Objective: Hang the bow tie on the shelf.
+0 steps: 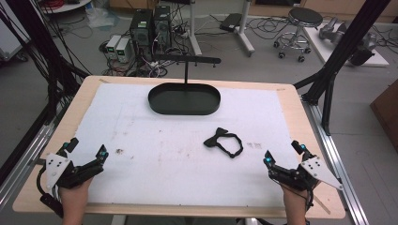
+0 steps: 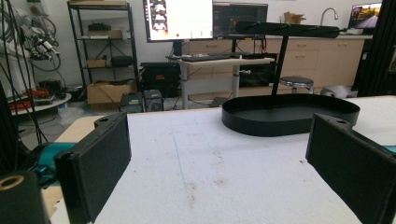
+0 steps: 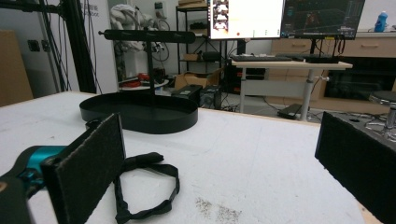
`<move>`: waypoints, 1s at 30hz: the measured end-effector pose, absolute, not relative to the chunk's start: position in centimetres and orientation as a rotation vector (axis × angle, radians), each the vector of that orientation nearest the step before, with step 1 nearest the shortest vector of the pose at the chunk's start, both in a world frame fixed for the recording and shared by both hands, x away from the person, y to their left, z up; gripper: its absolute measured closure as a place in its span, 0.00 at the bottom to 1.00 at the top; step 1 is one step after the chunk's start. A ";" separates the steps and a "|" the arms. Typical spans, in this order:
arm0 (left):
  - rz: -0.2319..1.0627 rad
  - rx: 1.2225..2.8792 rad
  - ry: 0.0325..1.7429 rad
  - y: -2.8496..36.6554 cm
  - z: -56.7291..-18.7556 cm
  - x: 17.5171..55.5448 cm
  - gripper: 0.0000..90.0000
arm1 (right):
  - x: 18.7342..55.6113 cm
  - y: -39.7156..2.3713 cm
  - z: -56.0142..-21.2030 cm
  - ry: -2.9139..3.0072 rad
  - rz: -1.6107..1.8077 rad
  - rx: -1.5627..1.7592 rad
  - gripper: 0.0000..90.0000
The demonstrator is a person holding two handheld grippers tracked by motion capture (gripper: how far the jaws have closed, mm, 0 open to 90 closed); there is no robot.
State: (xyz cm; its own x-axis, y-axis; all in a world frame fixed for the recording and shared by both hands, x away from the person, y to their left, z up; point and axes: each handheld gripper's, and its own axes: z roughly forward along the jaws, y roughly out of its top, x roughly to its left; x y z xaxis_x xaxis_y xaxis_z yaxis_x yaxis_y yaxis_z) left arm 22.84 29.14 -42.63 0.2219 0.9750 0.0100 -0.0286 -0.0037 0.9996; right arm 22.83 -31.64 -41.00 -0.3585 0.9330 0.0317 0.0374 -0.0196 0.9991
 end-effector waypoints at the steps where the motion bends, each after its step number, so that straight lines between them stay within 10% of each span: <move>1: 1.062 1.291 1.020 29.2 -42.6 22.8 0.08 | 22.8 -31.6 -41.0 1.490 1.478 1.055 0.01; 30: 1.068 1.259 1.038 30.0 -42.4 22.5 0.08 | 27.6 -28.3 -41.2 1.830 1.409 1.167 0.06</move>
